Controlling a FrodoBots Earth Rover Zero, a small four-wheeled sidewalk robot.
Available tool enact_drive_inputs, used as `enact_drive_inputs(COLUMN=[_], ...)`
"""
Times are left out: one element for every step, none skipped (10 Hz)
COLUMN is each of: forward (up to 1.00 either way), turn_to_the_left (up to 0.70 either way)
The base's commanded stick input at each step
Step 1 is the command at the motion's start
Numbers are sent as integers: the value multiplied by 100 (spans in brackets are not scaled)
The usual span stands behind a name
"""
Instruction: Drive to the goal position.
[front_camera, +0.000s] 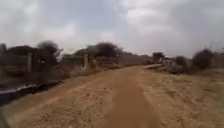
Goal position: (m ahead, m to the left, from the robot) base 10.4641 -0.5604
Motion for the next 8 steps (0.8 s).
enact_drive_inputs(forward=[50,50,50,50,50,50,50,50], turn_to_the_left=[0,0,0,0,0,0,0,-16])
